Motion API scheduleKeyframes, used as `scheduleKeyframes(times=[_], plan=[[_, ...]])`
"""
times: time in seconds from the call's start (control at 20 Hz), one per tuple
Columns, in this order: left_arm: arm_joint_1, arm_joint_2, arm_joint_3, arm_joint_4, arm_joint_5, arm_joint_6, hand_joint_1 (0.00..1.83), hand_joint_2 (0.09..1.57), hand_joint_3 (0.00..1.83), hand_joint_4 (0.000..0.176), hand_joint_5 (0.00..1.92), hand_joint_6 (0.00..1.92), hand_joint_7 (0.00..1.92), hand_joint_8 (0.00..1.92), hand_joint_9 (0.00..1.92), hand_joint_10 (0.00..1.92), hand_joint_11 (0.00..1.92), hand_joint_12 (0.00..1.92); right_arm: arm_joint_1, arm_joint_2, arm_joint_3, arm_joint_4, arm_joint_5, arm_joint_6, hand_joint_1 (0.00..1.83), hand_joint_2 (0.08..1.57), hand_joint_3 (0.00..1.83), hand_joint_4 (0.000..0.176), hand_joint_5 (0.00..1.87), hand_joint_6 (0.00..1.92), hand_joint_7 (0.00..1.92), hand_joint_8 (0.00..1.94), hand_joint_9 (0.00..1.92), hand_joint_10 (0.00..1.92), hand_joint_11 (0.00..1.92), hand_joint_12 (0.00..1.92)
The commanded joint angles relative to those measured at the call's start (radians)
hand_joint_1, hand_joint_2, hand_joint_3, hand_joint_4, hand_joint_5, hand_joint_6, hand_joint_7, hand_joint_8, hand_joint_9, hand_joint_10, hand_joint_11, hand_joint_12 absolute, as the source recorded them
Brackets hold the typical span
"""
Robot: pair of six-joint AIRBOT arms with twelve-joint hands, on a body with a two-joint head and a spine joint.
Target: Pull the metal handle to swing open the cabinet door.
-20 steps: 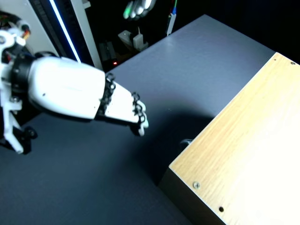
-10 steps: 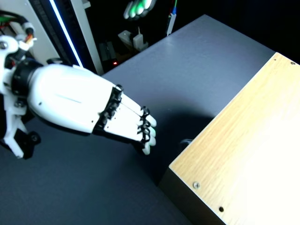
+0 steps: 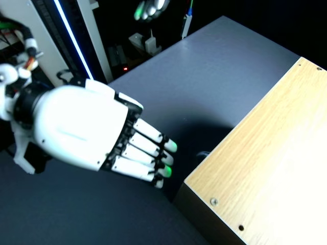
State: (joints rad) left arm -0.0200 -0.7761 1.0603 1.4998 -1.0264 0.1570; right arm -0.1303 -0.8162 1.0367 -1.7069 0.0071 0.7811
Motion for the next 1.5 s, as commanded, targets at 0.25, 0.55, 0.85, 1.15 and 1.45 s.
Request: scheduleKeyframes(times=[0.25, 0.55, 0.85, 1.15, 1.45], plan=[[-0.008, 0.008, 0.001, -0.1, -0.025, 0.008, 0.0, 1.29, 0.0, 0.0, 0.29, 0.0, 0.3, 0.0, 0.27, 0.0, 0.0, 0.6, -0.004, 0.012, 0.023, 0.173, 0.073, 0.001, 0.0, 1.35, 0.0, 0.0, 0.32, 0.0, 0.33, 0.0, 0.29, 0.0, 0.0, 0.82], [-0.008, 0.007, 0.001, -0.1, -0.025, 0.008, 0.0, 1.29, 0.0, 0.0, 0.28, 0.0, 0.3, 0.0, 0.28, 0.0, 0.0, 0.6, -0.003, 0.066, 0.024, 0.366, 0.088, 0.001, 0.0, 1.35, 0.0, 0.0, 0.34, 0.01, 0.33, 0.0, 0.3, 0.0, 0.0, 0.83], [-0.008, 0.007, 0.001, -0.1, -0.025, 0.008, 0.0, 1.29, 0.0, 0.0, 0.28, 0.0, 0.29, 0.0, 0.27, 0.0, 0.0, 0.59, 0.002, 0.081, 0.034, 0.565, 0.059, 0.001, 0.0, 1.35, 0.0, 0.0, 0.34, 0.0, 0.34, 0.0, 0.3, 0.0, 0.0, 0.83], [-0.008, 0.007, 0.001, -0.1, -0.025, 0.008, 0.0, 1.3, 0.0, 0.0, 0.27, 0.0, 0.29, 0.0, 0.26, 0.0, 0.0, 0.58, 0.004, 0.101, 0.032, 0.704, -0.044, 0.0, 0.0, 1.35, 0.0, 0.0, 0.33, 0.0, 0.33, 0.0, 0.3, 0.0, 0.0, 0.84], [-0.008, 0.007, 0.001, -0.1, -0.025, 0.008, 0.0, 1.3, 0.0, 0.0, 0.27, 0.0, 0.29, 0.0, 0.27, 0.0, 0.0, 0.6, 0.031, 0.101, -0.01, 0.828, -0.157, 0.0, 0.0, 1.35, 0.0, 0.0, 0.33, 0.0, 0.33, 0.0, 0.3, 0.0, 0.0, 0.84]])
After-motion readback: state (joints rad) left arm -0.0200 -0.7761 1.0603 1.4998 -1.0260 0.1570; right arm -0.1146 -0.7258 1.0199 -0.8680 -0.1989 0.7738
